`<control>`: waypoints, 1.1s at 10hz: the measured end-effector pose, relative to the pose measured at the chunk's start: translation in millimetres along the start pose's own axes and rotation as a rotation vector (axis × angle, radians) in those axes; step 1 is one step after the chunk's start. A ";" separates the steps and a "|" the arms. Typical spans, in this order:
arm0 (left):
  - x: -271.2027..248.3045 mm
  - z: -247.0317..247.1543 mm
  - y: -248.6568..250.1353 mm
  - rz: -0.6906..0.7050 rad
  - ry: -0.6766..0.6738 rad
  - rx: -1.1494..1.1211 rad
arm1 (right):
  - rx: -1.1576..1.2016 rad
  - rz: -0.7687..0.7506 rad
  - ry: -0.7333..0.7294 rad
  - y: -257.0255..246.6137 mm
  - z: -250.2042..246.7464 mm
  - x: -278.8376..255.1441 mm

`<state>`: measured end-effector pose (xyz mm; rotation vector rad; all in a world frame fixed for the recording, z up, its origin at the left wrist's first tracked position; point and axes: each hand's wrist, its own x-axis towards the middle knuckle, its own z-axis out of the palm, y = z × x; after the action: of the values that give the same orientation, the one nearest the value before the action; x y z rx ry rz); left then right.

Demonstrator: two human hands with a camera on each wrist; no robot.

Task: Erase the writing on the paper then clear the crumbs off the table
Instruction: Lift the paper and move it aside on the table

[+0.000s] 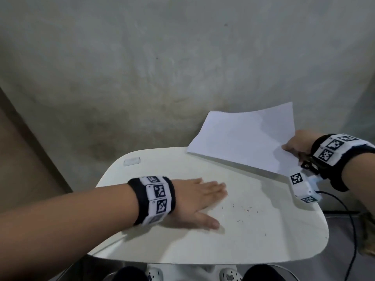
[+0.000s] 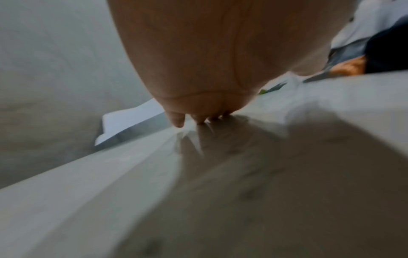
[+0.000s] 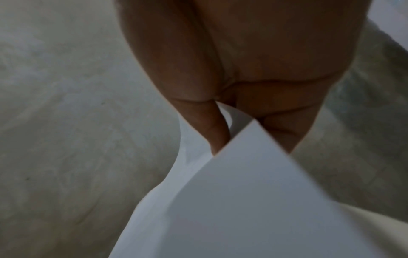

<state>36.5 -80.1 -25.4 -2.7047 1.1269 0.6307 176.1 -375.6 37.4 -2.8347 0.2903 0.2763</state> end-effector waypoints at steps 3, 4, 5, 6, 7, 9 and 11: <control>-110.9 32.6 -62.0 -0.522 0.077 -0.164 | -0.119 -0.075 -0.069 -41.0 35.1 -22.1; -134.4 62.2 -64.5 -0.714 -0.102 -0.248 | -0.069 -0.073 -0.079 -39.3 45.8 -12.4; -132.1 75.2 -48.0 -0.707 -0.100 -0.316 | -0.111 -0.089 -0.049 -38.9 45.0 -10.0; -114.8 66.7 -27.6 -0.544 -0.090 -0.278 | -0.196 -0.122 -0.034 -39.4 37.7 -16.2; -108.1 60.2 -13.3 -0.376 -0.045 -0.247 | -0.253 -0.157 0.018 -32.1 10.7 -56.5; -155.3 91.5 -20.5 -0.821 0.032 -0.385 | -0.095 -0.221 -0.156 55.5 50.9 -159.9; -137.7 93.2 9.4 -0.914 0.127 -0.494 | -0.272 -0.129 -0.028 50.0 113.1 -201.9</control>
<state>-87.1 28.7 -49.7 -3.2250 -0.3745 0.6110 -47.3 -355.3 -38.4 -3.0973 0.0667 0.3518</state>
